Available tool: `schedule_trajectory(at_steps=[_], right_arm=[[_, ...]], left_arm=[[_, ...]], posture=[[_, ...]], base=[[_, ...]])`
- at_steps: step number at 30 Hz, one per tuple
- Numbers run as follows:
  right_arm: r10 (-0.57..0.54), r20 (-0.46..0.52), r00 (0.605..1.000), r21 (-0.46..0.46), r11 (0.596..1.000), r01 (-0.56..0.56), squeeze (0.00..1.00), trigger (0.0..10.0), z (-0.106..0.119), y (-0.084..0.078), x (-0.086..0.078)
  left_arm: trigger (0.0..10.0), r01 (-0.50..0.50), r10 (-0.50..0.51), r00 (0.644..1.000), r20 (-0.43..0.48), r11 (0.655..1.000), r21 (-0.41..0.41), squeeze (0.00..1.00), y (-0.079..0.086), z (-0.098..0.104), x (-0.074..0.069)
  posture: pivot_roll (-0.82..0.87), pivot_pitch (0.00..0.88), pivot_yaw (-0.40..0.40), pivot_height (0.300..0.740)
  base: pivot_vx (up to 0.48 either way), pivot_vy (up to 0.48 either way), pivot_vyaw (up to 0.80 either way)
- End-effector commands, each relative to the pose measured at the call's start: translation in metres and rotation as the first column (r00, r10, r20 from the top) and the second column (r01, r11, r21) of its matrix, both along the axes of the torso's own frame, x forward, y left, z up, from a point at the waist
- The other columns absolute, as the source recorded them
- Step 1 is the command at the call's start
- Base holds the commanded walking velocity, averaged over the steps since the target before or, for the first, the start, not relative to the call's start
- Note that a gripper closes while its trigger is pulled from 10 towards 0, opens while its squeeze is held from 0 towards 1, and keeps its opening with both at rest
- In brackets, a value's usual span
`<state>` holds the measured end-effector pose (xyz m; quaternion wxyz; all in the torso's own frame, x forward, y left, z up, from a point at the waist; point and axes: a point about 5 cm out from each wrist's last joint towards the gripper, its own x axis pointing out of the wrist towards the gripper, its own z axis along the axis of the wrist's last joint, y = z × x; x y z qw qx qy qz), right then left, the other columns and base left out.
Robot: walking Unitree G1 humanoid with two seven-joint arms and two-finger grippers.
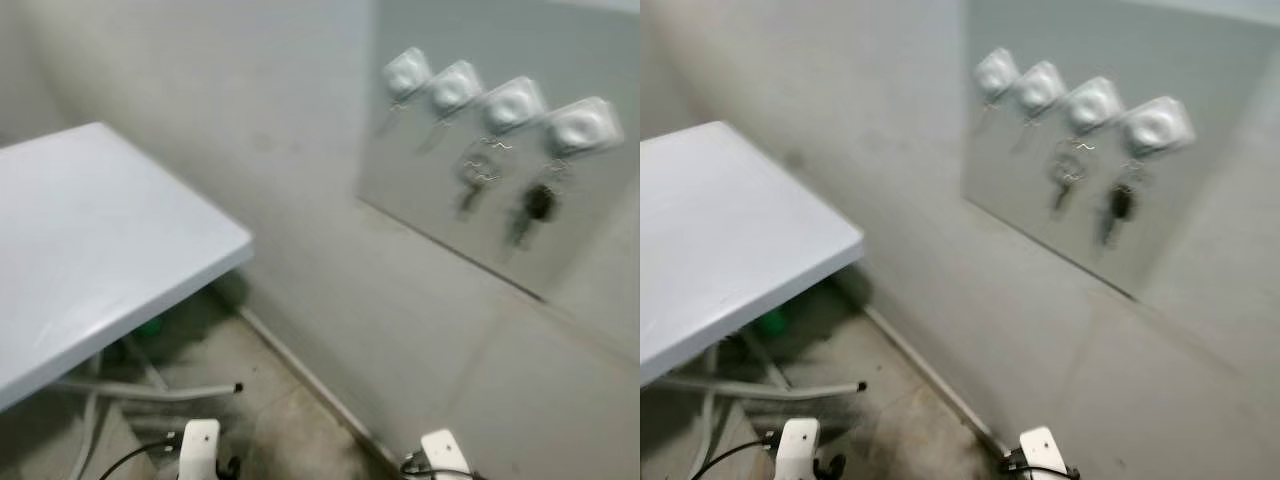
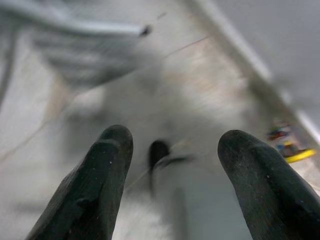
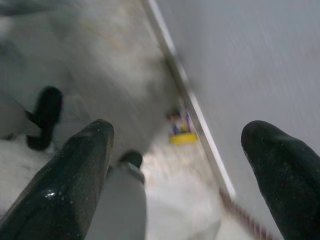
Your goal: Hang keys on a hook
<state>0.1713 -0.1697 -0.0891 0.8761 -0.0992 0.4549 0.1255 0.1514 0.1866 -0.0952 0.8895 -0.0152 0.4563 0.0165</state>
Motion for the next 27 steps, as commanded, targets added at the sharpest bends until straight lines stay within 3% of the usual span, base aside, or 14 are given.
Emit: schedule_trajectory(at_steps=[1, 27], right_arm=[[0.015, -0.008, 1.000, 0.006, 1.000, -0.015, 0.00, 10.0, -0.0015, 0.0032, -0.0031], [0.021, -0.007, 1.000, 0.006, 1.000, -0.020, 0.00, 10.0, -0.0005, 0.0023, -0.0011]], left_arm=[[10.0, 0.009, -0.009, 1.000, 0.008, 1.000, 0.012, 0.00, -0.0008, 0.0020, 0.0058], [10.0, -0.022, 0.022, 1.000, -0.006, 1.000, 0.013, 0.00, -0.0012, 0.0004, 0.0029]], posture=[[-0.07, 0.000, -0.021, 0.740], [-0.06, 0.000, -0.038, 0.740]], base=[[0.000, 0.000, 0.80], [0.000, 0.000, 0.80]])
